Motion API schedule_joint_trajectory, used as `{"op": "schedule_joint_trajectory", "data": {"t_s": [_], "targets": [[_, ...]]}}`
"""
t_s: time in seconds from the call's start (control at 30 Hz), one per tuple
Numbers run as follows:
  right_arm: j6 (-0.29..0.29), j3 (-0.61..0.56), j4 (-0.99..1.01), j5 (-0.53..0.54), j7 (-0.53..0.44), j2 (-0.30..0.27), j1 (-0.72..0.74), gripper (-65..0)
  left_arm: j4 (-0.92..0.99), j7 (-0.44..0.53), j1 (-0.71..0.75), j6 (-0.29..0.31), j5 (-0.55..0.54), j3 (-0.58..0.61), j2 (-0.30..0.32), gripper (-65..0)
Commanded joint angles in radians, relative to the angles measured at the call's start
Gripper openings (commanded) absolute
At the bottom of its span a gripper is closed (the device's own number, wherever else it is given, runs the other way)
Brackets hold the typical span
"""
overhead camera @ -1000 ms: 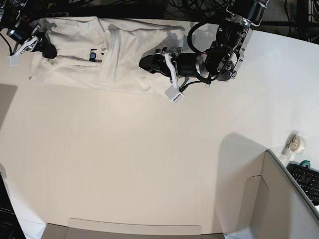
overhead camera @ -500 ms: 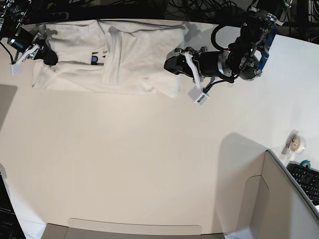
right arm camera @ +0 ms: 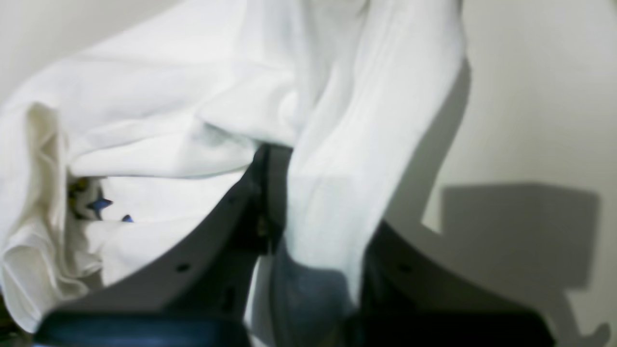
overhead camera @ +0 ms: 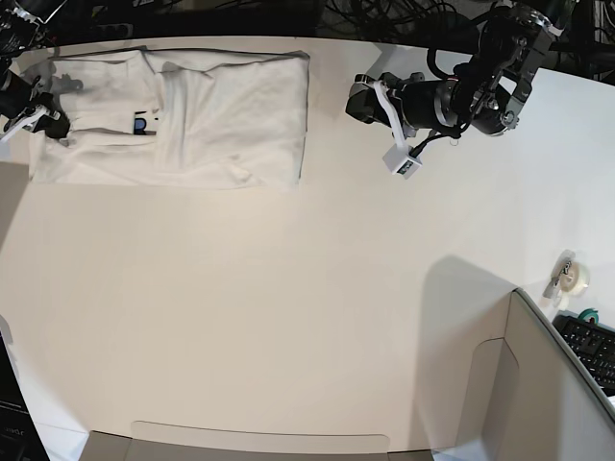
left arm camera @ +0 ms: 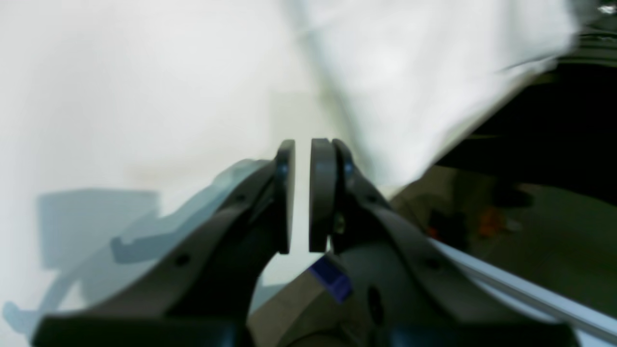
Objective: Layout the t-shirt on the table in an organized manner, then fold the t-shirt properly
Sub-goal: 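Fold the other strip end with the right gripper onto the folded stack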
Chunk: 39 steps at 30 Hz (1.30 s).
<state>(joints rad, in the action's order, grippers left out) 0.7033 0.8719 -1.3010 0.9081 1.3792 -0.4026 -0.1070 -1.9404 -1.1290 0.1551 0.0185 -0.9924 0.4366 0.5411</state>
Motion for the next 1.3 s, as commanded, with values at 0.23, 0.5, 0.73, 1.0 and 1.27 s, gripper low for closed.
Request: {"op": "schedule_joint_trajectory", "data": {"t_s": [0.23,0.5,0.73,1.0,1.27], "targets": [[-0.005,0.005,-0.068,-0.002,0.017,-0.028,0.0,-65.0,-0.017,0.004,0.062,0.008,0.16,0.0,-0.042,-61.0],[-0.005,-0.021,-0.526,-0.007,0.017,0.152,-0.066,-65.0,-0.014,0.004,0.084,0.008,0.254,0.0,-0.048,-61.0],[-0.005,-0.176,-0.734,0.01,0.017,0.224,-0.112,-65.0,-0.012,0.0,0.084,0.008,0.254,0.0,-0.071,-61.0],[-0.005,-0.409,-0.736,0.022,0.016,0.302,-0.093,-65.0,-0.012,-0.001,0.084,0.008,0.254,0.001,-0.069,-61.0],[-0.005,-0.537,-0.731,-0.008,0.015,0.356,-0.067,-65.0,-0.012,-0.001,0.084,0.007,0.254,0.001,-0.069,-61.0]]}}
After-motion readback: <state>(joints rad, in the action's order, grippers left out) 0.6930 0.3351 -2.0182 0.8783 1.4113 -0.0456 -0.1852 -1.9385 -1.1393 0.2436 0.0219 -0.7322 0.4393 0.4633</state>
